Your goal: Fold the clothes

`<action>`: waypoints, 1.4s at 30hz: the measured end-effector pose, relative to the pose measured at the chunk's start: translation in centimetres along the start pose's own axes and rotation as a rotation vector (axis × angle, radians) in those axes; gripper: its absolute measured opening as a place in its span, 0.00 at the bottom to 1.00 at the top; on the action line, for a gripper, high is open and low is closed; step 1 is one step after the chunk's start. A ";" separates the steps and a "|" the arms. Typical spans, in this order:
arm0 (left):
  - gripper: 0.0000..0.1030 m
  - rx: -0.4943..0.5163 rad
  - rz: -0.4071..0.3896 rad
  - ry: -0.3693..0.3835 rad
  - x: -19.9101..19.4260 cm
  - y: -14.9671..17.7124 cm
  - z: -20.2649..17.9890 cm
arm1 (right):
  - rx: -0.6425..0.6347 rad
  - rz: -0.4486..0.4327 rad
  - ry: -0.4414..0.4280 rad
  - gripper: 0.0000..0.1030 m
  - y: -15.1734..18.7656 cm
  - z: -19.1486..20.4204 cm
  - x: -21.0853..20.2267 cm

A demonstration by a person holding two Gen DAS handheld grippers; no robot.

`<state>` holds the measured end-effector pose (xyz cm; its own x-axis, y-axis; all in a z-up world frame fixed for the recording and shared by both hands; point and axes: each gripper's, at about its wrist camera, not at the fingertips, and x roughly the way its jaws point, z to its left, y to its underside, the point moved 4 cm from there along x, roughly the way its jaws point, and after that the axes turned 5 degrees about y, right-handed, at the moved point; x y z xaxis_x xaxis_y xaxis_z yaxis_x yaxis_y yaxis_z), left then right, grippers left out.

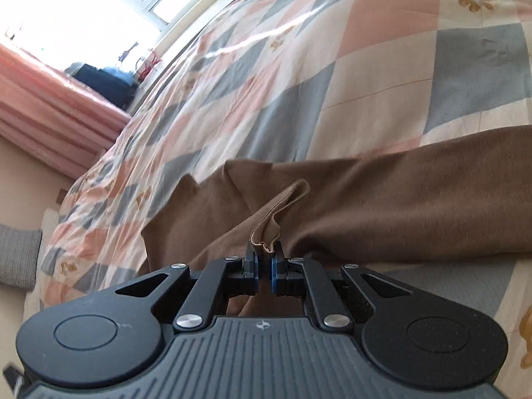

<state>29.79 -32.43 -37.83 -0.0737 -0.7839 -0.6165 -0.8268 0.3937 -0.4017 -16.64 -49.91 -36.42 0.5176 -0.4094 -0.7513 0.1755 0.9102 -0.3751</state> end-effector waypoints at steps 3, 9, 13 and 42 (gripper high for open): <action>0.43 -0.029 0.046 0.000 3.5 -2.3 0.7 | -0.006 -0.010 -0.024 0.07 0.6 0.1 -0.8; 0.54 0.004 0.225 -0.024 11.1 -5.5 1.0 | 0.001 -0.036 -0.013 0.07 0.7 -0.2 -3.2; 0.63 0.126 0.356 0.006 14.9 -6.1 -0.6 | 0.052 -0.001 0.012 0.07 1.3 -1.9 -3.6; 0.29 0.512 0.133 -0.281 10.1 -5.2 -7.5 | 0.091 0.081 0.168 0.54 4.2 -5.1 -1.5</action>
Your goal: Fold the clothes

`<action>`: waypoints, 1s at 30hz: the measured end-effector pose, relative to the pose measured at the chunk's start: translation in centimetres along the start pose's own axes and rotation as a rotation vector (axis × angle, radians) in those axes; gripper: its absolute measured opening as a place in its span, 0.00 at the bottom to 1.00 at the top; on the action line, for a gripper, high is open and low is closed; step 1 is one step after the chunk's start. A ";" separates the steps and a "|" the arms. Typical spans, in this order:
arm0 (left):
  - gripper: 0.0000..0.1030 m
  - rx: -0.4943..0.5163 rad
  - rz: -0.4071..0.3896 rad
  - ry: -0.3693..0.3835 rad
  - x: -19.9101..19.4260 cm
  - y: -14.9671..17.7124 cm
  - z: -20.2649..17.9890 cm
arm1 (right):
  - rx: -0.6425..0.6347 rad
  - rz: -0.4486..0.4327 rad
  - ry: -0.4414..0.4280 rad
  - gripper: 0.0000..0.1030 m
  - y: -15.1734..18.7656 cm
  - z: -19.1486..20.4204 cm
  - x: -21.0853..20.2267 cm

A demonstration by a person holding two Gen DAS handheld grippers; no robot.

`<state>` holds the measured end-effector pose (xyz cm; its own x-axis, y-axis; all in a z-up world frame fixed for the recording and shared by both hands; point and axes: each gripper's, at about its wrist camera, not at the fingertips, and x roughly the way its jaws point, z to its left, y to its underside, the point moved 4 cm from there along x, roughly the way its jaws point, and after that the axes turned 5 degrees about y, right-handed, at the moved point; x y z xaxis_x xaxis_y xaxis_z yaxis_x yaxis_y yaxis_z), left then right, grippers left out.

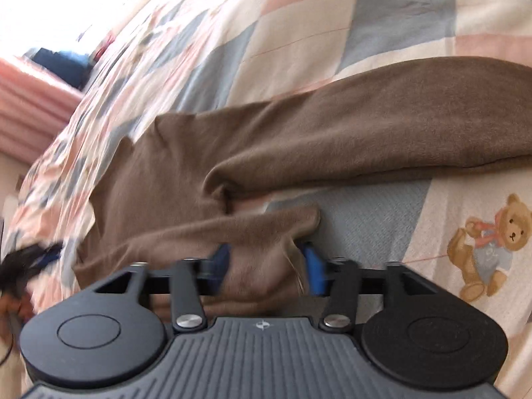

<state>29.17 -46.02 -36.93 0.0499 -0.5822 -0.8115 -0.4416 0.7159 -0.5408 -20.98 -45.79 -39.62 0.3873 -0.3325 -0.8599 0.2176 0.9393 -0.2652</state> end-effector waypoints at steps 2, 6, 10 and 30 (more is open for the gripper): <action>0.27 -0.016 0.012 0.074 -2.2 1.4 -0.8 | 0.054 0.015 -0.001 0.53 0.2 -0.5 0.6; 0.27 0.082 0.108 0.223 -3.6 6.8 -4.9 | 0.058 -0.016 -0.007 0.13 0.1 -0.1 0.6; 0.24 0.155 0.186 0.257 -2.0 12.4 -7.3 | -0.170 -0.229 -0.107 0.12 -1.1 3.9 -3.2; 0.25 0.178 0.198 0.217 0.9 15.1 -9.7 | -0.048 -0.166 0.114 0.08 -2.5 3.9 0.7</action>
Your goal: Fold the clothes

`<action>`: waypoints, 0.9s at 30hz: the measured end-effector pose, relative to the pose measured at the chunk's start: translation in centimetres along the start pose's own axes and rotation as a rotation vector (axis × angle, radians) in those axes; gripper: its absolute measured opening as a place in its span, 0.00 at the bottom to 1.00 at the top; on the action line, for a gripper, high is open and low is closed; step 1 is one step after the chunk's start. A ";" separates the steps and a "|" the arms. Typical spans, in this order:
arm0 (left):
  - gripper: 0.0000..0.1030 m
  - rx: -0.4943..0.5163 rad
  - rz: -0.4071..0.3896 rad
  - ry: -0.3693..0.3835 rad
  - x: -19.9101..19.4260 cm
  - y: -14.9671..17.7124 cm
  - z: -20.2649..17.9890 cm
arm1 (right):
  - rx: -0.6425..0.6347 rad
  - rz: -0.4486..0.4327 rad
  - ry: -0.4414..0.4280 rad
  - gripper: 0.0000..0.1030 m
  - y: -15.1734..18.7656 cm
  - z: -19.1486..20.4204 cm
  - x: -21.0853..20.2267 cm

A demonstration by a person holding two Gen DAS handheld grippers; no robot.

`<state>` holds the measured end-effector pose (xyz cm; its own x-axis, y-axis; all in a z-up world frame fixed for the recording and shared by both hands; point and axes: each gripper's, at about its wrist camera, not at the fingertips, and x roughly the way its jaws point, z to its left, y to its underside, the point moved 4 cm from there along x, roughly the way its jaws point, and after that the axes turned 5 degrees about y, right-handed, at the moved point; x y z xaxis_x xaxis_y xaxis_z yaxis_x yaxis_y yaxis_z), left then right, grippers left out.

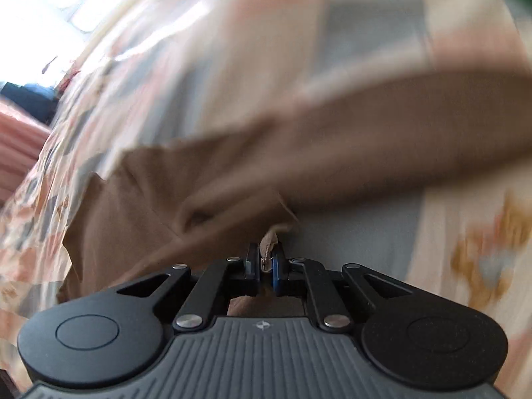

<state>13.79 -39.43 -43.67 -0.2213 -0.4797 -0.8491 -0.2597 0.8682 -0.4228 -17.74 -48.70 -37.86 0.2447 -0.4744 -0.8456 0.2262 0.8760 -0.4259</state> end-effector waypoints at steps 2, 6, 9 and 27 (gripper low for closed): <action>0.26 -0.041 -0.013 0.029 -0.5 -0.2 0.4 | -0.160 -0.107 -0.011 0.08 -1.1 3.7 -1.6; 0.26 -0.114 -0.021 0.065 -1.3 -0.2 1.1 | -0.460 -0.167 -0.065 0.11 0.3 11.1 -1.1; 0.27 -0.172 -0.027 0.092 -2.2 0.1 1.7 | -0.557 -0.072 -0.128 0.30 3.2 13.9 1.7; 0.27 -0.163 -0.158 0.377 -3.1 -6.5 -5.8 | -0.624 0.034 -0.192 0.28 6.1 10.3 2.8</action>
<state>10.68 -44.28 -36.45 -0.4862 -0.6442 -0.5904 -0.4560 0.7634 -0.4574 -5.93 -45.61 -39.47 0.4191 -0.4019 -0.8141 -0.3606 0.7493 -0.5555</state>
